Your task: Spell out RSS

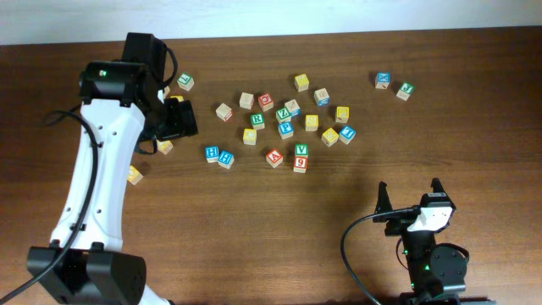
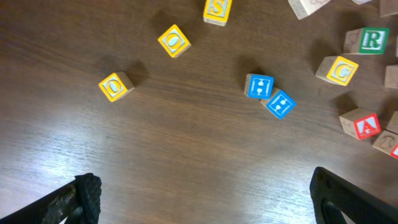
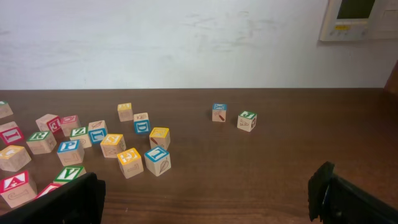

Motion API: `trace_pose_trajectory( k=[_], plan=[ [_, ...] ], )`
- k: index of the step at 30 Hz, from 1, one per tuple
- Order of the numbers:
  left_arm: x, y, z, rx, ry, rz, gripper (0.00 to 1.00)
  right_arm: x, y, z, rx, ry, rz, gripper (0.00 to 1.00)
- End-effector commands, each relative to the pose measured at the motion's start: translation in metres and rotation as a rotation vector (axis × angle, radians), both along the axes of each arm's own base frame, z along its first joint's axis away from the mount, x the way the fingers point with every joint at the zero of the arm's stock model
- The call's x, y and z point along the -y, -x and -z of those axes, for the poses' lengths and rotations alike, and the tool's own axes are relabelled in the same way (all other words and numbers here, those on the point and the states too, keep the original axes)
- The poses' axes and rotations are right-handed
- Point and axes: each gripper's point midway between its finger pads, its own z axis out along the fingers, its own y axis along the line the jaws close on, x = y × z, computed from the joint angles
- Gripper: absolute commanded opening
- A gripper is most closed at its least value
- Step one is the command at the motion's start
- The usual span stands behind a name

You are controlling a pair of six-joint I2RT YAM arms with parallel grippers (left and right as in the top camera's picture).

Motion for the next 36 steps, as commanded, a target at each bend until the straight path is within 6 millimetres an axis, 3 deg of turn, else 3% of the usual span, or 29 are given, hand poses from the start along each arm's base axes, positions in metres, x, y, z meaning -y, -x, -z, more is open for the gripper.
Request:
trace_pose_trajectory(
  k=[1,5,27,36],
  plan=[
    [0.003,0.003,0.004,-0.014,0.021,-0.010,0.99,0.001,0.000,0.003,-0.005,-0.010,0.009,0.98],
    [0.003,0.002,0.016,-0.038,0.019,-0.010,0.99,0.001,0.000,0.003,-0.005,-0.010,0.009,0.98],
    [0.003,-0.001,0.016,-0.027,0.021,-0.010,0.99,0.001,0.000,0.003,-0.005,-0.010,0.009,0.98],
    [0.018,-0.002,0.017,-0.020,0.019,0.037,0.99,0.001,0.000,0.003,-0.005,-0.010,0.009,0.98]
  ],
)
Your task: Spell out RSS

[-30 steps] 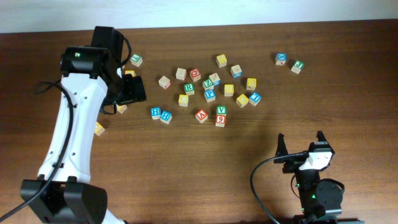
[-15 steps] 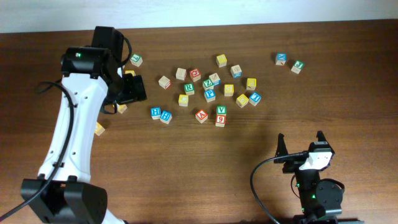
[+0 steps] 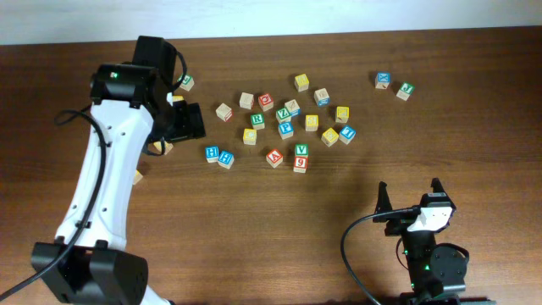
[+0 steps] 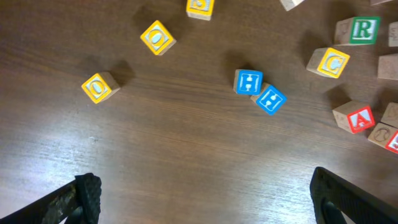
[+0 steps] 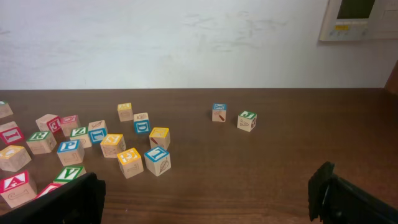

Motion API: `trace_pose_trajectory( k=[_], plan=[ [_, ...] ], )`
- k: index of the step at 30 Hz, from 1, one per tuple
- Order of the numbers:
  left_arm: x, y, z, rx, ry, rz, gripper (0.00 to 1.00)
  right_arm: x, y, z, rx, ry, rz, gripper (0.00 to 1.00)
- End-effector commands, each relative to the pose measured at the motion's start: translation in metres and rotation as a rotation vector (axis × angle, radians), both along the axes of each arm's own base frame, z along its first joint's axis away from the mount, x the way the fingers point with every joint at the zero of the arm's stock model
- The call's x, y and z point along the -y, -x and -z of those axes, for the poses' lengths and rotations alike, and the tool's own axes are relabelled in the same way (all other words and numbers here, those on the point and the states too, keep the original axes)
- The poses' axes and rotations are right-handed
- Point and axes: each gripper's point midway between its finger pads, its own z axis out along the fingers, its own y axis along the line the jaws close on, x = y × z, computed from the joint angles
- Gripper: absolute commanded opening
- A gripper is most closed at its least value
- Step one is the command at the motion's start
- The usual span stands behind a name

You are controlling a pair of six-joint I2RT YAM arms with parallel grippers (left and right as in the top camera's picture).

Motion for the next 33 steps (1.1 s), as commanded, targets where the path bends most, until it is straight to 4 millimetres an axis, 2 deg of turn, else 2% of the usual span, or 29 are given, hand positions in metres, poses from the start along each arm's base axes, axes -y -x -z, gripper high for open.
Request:
trace_pose_trajectory(
  k=[1,7,12,15,21,27,33],
  plan=[
    [0.004,0.000,0.009,-0.020,0.008,0.002,0.99,0.001,0.000,0.003,-0.005,-0.010,0.009,0.98],
    [0.010,0.008,0.029,-0.070,0.000,0.023,0.99,0.001,0.000,0.003,-0.005,-0.010,0.009,0.98],
    [0.011,0.008,0.035,-0.078,-0.001,0.032,0.99,0.001,0.000,0.003,-0.005,-0.010,0.009,0.98],
    [0.026,0.010,0.040,-0.103,0.070,0.121,0.99,0.001,0.000,0.003,-0.005,-0.010,0.009,0.98],
    [0.030,0.009,0.054,-0.148,0.065,0.129,0.99,0.001,0.000,0.003,-0.005,-0.010,0.009,0.98],
    [0.031,0.008,0.055,-0.147,0.065,0.130,0.99,0.001,0.000,0.003,-0.005,-0.010,0.009,0.98],
    [0.040,0.008,0.055,-0.144,0.077,0.152,0.99,0.001,0.000,0.003,-0.005,-0.010,0.009,0.98]
  ],
)
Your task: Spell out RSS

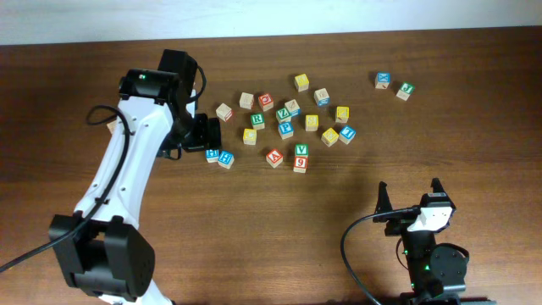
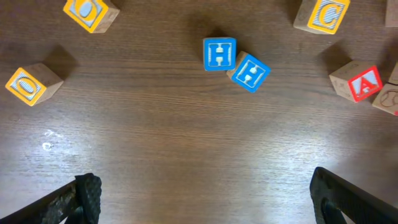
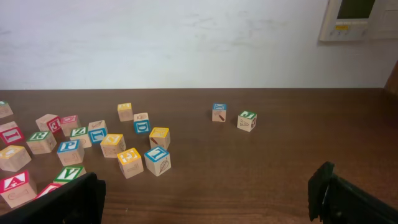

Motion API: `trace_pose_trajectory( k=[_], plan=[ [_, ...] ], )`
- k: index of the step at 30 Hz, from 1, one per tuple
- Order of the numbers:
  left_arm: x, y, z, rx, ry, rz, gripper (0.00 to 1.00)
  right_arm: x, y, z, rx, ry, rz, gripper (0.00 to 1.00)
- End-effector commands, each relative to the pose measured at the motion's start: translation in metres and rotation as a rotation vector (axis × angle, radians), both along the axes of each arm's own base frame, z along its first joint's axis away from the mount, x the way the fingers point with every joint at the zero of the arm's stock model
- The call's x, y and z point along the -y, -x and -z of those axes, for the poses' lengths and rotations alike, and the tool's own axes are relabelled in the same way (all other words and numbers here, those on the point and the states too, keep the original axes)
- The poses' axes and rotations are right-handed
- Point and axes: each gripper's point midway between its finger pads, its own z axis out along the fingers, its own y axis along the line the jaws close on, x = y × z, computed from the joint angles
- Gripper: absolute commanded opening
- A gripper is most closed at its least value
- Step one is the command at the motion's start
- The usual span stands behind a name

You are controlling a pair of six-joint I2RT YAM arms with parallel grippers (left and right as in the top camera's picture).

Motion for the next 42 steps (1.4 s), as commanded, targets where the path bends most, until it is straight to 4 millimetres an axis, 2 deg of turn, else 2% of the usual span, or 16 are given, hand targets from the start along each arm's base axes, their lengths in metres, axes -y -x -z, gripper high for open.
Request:
trace_pose_trajectory(
  k=[1,42],
  plan=[
    [0.007,0.001,0.005,-0.013,0.010,0.030,0.99,0.001,0.000,0.003,-0.005,-0.010,0.009,0.98],
    [0.011,-0.017,0.003,0.061,0.026,0.030,0.99,0.001,0.000,0.003,-0.005,-0.010,0.009,0.98]
  ],
)
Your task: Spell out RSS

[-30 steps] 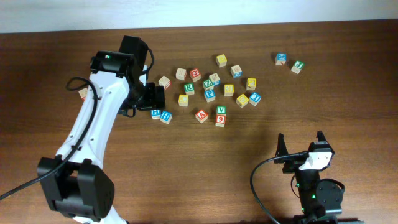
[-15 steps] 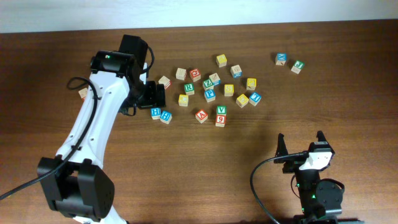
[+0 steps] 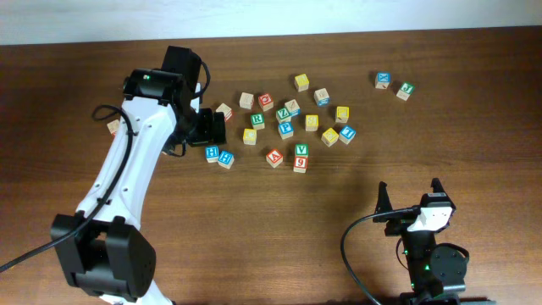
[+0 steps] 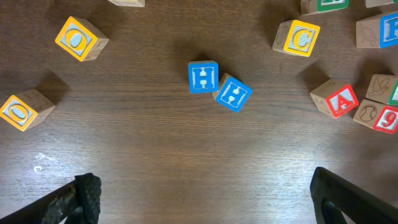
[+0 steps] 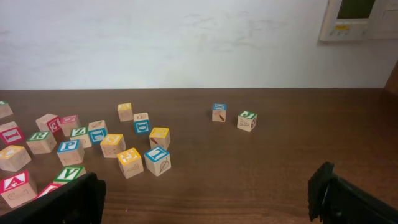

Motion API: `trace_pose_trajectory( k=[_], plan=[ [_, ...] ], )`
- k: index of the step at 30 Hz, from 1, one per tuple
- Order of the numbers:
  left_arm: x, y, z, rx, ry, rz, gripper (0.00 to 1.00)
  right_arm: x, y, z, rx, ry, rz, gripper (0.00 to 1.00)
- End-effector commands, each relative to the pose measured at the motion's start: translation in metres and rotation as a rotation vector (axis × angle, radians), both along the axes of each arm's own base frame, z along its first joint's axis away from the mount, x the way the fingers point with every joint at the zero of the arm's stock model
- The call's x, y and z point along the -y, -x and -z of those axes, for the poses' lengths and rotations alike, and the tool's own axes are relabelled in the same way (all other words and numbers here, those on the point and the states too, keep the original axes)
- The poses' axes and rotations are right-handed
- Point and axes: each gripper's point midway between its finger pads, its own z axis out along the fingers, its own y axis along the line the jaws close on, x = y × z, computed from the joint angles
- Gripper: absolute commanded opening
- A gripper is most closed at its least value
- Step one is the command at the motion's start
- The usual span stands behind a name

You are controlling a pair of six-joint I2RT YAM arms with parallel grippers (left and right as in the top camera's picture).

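Observation:
The green R block point(image 3: 257, 119) lies in the scatter of letter blocks at the table's back middle; it also shows at the left of the right wrist view point(image 5: 40, 135). No S face can be read in any view. My left gripper point(image 3: 208, 128) hangs open and empty above the table, just behind two blue H blocks point(image 4: 203, 76); its fingertips point(image 4: 87, 194) frame bare wood. My right gripper point(image 3: 412, 198) rests open and empty near the front right, well away from the blocks.
Under the left wrist lie two yellow O blocks point(image 4: 79, 38), a yellow C block point(image 4: 300, 37) and a red A block point(image 4: 336, 98). A V-on-9 stack point(image 3: 301, 158) stands nearby. Two stray blocks point(image 3: 394, 85) sit at the back right.
My left gripper has shifted slightly toward the back and right; the H blocks now sit lower and smaller in its wrist view, and more blocks show. The right arm has not moved.
My left gripper stood open at the far left by the yellow O blocks. At each later moment it was further right, still open, and it now hovers by the two H blocks. No block has moved. The right gripper stayed parked and open.

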Motion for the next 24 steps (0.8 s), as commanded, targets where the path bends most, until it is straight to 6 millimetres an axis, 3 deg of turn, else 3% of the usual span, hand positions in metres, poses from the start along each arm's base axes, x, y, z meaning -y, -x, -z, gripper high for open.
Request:
trace_pose_trajectory(
  k=[1,13,20,24],
  plan=[
    [0.002,-0.002,0.005,-0.005,0.008,0.014,0.99,0.001,0.000,0.003,-0.005,-0.010,0.009,0.98],
    [0.007,0.000,0.006,-0.015,0.036,0.018,0.97,0.001,0.000,0.003,-0.005,-0.010,0.009,0.98],
    [0.006,0.011,0.028,-0.061,0.027,0.021,0.98,0.001,0.000,0.003,-0.005,-0.010,0.009,0.98],
    [0.006,0.011,0.030,-0.061,0.027,0.021,0.98,0.001,0.000,0.003,-0.005,-0.010,0.009,0.98]
  ],
)
